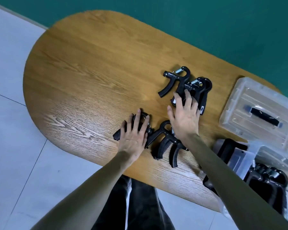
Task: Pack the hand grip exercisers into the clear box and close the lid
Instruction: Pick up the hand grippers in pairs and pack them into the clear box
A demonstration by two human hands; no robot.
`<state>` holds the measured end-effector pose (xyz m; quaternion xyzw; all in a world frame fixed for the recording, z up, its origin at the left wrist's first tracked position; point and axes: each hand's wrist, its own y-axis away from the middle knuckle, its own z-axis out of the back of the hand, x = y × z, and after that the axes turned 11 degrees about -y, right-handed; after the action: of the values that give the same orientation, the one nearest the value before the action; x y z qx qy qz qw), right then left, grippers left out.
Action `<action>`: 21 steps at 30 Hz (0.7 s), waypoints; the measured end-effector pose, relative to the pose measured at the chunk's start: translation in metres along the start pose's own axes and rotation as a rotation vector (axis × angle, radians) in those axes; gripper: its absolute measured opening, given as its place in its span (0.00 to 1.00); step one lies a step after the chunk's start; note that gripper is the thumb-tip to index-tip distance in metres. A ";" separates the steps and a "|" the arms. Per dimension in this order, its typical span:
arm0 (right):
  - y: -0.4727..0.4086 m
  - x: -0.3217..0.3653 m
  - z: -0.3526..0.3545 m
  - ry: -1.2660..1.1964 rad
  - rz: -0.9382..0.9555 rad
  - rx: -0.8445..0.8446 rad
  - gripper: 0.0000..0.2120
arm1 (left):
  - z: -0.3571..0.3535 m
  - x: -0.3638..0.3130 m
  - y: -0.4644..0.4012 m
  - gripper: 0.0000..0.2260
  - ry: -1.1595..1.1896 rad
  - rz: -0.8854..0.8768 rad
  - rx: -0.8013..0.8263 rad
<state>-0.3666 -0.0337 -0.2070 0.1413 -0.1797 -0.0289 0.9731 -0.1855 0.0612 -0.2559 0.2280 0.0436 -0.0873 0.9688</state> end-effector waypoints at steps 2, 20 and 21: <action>-0.014 0.005 -0.010 -0.002 0.014 -0.024 0.25 | -0.008 0.001 -0.001 0.32 0.017 0.005 -0.028; -0.092 0.033 -0.041 0.104 -0.161 -0.034 0.42 | 0.001 0.009 -0.007 0.42 -0.105 -0.076 0.015; -0.094 0.037 -0.042 0.088 -0.168 -0.058 0.42 | 0.001 0.009 -0.008 0.42 -0.112 -0.072 -0.007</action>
<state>-0.3181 -0.1165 -0.2584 0.1285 -0.1233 -0.1092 0.9779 -0.1776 0.0526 -0.2592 0.2174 -0.0024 -0.1345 0.9668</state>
